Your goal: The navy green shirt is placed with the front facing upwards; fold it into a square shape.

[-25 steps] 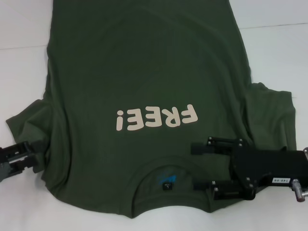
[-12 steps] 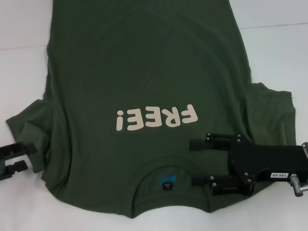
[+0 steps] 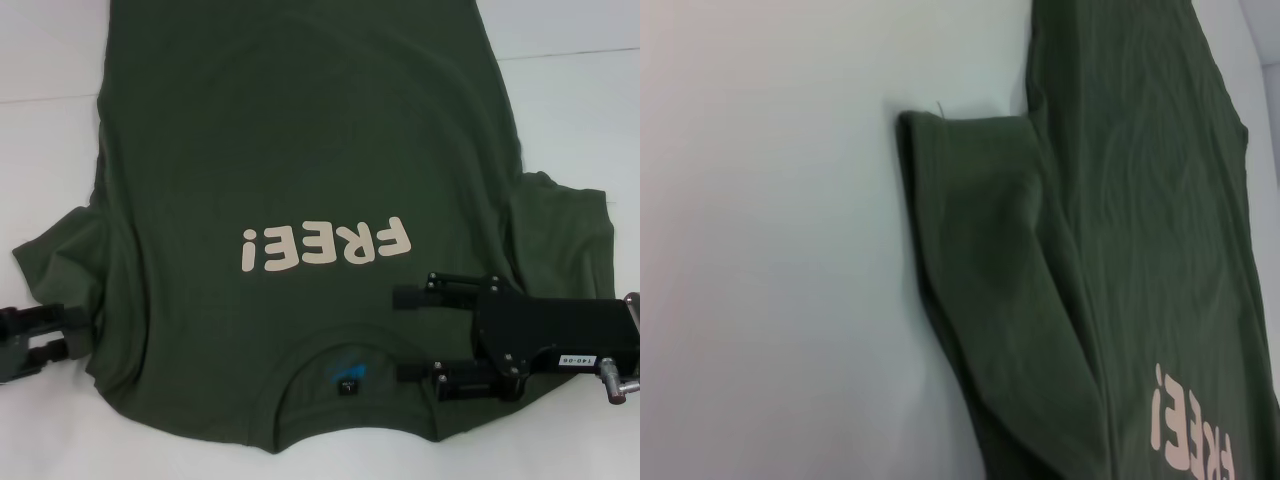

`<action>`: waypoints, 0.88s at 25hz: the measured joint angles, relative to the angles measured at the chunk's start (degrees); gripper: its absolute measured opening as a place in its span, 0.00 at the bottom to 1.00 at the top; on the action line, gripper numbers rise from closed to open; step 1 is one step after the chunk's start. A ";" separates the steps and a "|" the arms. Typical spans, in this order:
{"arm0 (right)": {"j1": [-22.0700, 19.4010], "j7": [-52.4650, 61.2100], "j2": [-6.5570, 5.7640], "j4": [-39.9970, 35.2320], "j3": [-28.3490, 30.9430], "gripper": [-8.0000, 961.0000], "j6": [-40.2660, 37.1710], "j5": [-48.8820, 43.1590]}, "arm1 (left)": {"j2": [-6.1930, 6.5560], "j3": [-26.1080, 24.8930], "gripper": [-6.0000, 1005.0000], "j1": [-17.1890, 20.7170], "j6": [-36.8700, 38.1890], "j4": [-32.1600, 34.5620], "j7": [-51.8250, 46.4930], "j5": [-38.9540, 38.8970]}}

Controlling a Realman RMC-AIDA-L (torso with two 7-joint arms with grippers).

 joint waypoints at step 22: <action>0.17 0.06 0.00 0.00 0.00 0.85 0.06 0.02 | 0.49 3.33 0.37 -2.69 -2.90 -2.61 1.01 1.92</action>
